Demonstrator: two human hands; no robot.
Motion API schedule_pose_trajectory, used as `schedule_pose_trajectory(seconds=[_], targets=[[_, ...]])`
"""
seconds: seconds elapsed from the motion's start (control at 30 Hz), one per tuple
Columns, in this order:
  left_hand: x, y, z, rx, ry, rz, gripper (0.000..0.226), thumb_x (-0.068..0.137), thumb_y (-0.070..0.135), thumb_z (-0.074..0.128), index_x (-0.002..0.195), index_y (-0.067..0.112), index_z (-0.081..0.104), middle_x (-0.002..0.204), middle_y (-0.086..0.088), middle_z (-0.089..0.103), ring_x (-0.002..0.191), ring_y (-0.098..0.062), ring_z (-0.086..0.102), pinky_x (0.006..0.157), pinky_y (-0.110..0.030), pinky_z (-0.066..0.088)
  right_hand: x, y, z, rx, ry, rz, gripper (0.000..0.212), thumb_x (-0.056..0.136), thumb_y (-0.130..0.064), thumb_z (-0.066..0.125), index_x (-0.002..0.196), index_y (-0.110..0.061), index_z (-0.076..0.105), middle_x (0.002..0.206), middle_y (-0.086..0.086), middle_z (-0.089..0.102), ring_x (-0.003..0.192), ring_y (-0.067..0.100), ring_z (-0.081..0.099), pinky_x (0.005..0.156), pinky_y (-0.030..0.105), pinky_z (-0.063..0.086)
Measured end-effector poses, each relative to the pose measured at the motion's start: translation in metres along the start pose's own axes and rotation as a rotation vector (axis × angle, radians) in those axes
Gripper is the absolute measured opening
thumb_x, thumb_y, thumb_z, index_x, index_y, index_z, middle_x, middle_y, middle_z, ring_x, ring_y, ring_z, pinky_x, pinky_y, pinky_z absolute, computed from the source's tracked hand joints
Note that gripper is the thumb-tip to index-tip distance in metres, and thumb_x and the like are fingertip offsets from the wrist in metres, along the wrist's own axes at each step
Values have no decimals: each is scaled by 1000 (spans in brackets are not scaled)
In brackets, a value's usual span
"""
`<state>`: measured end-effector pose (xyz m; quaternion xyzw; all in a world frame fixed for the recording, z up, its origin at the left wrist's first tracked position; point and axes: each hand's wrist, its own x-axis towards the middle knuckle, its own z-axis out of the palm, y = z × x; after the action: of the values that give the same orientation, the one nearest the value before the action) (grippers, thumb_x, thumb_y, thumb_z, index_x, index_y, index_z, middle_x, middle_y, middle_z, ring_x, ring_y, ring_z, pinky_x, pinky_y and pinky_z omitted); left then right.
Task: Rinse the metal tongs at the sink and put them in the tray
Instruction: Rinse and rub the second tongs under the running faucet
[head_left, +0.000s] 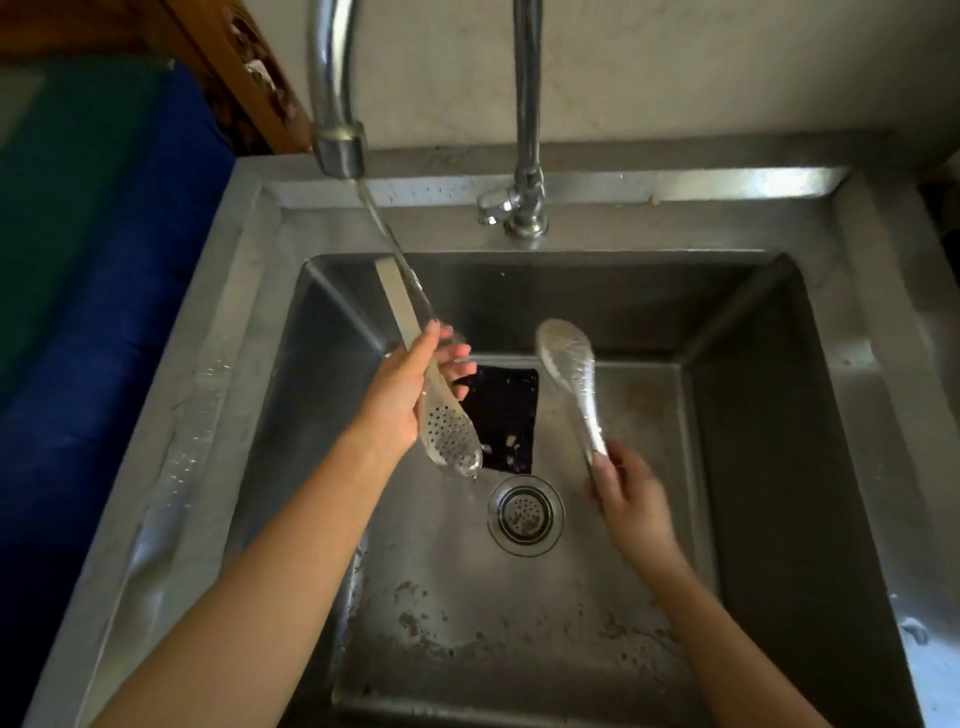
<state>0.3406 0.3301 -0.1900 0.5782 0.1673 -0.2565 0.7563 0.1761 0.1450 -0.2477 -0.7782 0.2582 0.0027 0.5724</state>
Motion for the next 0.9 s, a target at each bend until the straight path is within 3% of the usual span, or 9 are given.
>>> schedule_pose_trajectory(seconds=[0.13, 0.23, 0.33, 0.4, 0.5, 0.63, 0.73, 0.8, 0.9], targets=[[-11, 19, -12, -32, -79, -23, 41, 86, 41, 54, 115, 11, 55, 101, -9, 70, 82, -19, 70, 62, -31, 58, -10, -59, 13, 187, -190, -45, 12, 92, -22, 53, 101, -20, 61, 57, -6, 60, 45, 0, 51, 44, 12, 41], [-19, 36, -29, 37, -153, -65, 40, 85, 42, 56, 107, 10, 62, 90, -6, 73, 82, -19, 71, 66, -32, 58, -9, -90, 4, 153, -392, -115, 17, 90, -18, 57, 104, -25, 61, 62, -10, 63, 53, -2, 58, 52, 9, 44], [-19, 52, -50, 172, -181, -102, 51, 77, 48, 62, 116, 15, 62, 105, -9, 72, 98, -24, 68, 80, -38, 57, 3, -115, -25, -122, -549, -259, 24, 83, -29, 62, 106, -35, 58, 85, -11, 66, 74, -3, 62, 68, 10, 47], [-19, 64, -60, 212, -274, -131, 49, 79, 44, 61, 119, 15, 60, 111, -13, 70, 105, -27, 66, 88, -38, 54, 15, -133, -41, -393, -638, -380, 36, 79, -41, 59, 113, -30, 59, 99, -11, 63, 86, -1, 60, 78, 17, 48], [-21, 77, -58, 480, -455, -133, 39, 82, 40, 58, 114, 19, 63, 110, -9, 71, 105, -22, 66, 85, -27, 54, 37, -168, -37, -805, -761, -524, 33, 84, -43, 60, 114, -28, 61, 103, -13, 59, 93, 5, 56, 83, 27, 46], [-23, 81, -36, 776, -586, -129, 30, 69, 44, 70, 97, 32, 70, 100, 4, 74, 100, -14, 67, 83, -18, 49, 61, -212, -1, -1011, -771, -634, 28, 82, -46, 61, 103, -29, 62, 97, -10, 63, 78, 6, 56, 71, 27, 42], [-20, 75, -35, 742, -673, -139, 33, 79, 37, 63, 107, 21, 67, 109, -8, 70, 106, -25, 64, 92, -28, 51, 73, -229, 17, -1015, -722, -644, 33, 76, -51, 66, 96, -27, 56, 95, -9, 66, 58, -4, 47, 67, 28, 43], [-20, 72, -38, 700, -710, -164, 38, 83, 36, 59, 112, 11, 64, 112, -14, 68, 105, -26, 64, 94, -34, 50, 77, -234, 22, -1031, -649, -639, 44, 68, -54, 70, 92, -26, 46, 85, -8, 60, 63, 4, 48, 63, 28, 42], [-23, 66, -37, 737, -709, -123, 52, 84, 37, 57, 112, -7, 58, 94, -9, 68, 89, -21, 65, 88, -32, 49, 84, -239, 27, -1058, -567, -638, 61, 60, -59, 72, 99, -21, 45, 77, -11, 48, 75, 14, 49, 65, 31, 41]])
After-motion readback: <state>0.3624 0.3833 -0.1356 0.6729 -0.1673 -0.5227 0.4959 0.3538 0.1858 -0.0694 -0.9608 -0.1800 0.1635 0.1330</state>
